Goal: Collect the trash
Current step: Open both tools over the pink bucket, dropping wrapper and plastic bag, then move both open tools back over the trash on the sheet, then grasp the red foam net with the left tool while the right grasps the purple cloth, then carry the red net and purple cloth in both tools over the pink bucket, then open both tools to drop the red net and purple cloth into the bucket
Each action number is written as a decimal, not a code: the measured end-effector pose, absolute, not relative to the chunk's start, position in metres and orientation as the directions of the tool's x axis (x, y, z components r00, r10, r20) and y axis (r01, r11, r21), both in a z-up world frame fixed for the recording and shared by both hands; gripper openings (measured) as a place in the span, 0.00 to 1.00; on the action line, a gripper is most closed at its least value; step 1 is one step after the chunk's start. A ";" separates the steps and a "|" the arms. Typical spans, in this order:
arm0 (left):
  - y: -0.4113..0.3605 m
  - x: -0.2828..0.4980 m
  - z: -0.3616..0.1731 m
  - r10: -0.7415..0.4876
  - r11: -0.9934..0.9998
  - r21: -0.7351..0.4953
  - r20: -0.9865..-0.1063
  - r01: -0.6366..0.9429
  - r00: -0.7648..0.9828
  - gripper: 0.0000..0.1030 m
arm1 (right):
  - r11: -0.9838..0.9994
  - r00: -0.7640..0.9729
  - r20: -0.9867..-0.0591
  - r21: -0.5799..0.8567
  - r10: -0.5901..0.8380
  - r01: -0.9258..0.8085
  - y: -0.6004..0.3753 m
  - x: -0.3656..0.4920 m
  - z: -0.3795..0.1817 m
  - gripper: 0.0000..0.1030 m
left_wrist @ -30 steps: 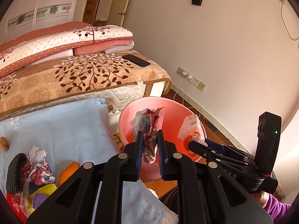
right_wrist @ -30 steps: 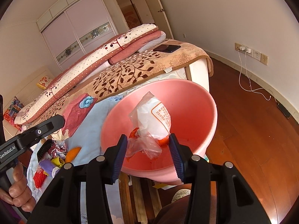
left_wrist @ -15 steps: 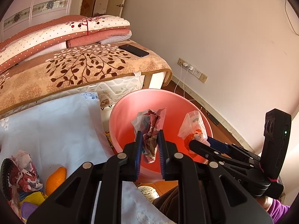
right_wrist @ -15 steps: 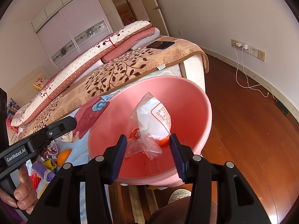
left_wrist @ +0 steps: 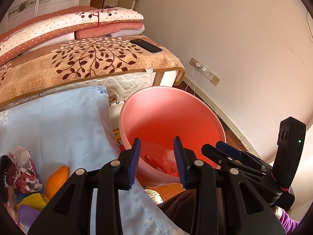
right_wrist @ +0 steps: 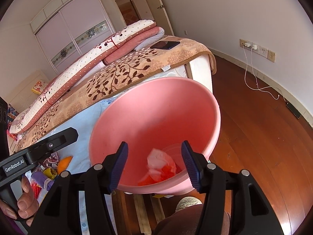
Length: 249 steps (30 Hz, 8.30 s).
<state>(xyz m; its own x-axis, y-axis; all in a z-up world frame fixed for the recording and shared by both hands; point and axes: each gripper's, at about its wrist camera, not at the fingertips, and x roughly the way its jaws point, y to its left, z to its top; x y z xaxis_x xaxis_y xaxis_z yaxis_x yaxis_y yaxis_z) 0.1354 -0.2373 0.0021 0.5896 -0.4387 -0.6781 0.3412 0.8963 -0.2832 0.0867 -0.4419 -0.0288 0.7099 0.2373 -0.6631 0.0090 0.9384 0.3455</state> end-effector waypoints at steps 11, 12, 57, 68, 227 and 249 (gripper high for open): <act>-0.223 0.110 0.015 -0.449 0.892 -0.255 -0.596 0.373 0.666 0.34 | 0.943 0.755 -0.610 0.332 0.240 -0.032 -0.427 0.064 -0.012 0.62; -0.222 0.108 0.015 -0.453 0.890 -0.259 -0.592 0.374 0.667 0.34 | 0.943 0.761 -0.603 0.330 0.241 -0.037 -0.426 0.061 -0.010 0.63; -0.073 -0.031 0.020 -0.176 0.979 -0.187 -0.566 0.083 0.805 0.34 | 0.946 0.841 -0.433 0.153 0.324 -0.286 -0.291 -0.056 0.045 0.83; -0.026 -0.070 0.008 -0.032 0.981 -0.173 -0.577 -0.084 0.816 0.34 | 0.931 0.820 -0.454 0.067 0.349 -0.359 -0.245 -0.068 0.041 0.90; -0.212 0.116 0.014 -0.411 0.911 -0.243 -0.609 0.334 0.679 0.06 | 0.942 0.768 -0.610 0.335 0.196 0.027 -0.430 0.064 -0.008 0.19; -0.234 0.136 0.001 -0.456 0.890 -0.305 -0.607 0.339 0.650 0.34 | 0.949 0.769 -0.617 0.313 0.165 0.048 -0.434 0.083 -0.018 0.45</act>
<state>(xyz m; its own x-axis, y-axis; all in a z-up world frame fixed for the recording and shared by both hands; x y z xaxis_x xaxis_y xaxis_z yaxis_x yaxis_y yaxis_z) 0.1356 -0.2338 0.0006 0.6504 -0.4560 -0.6074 0.3389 0.8899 -0.3053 0.0826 -0.4340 -0.0184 0.7691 0.1653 -0.6174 0.0476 0.9485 0.3132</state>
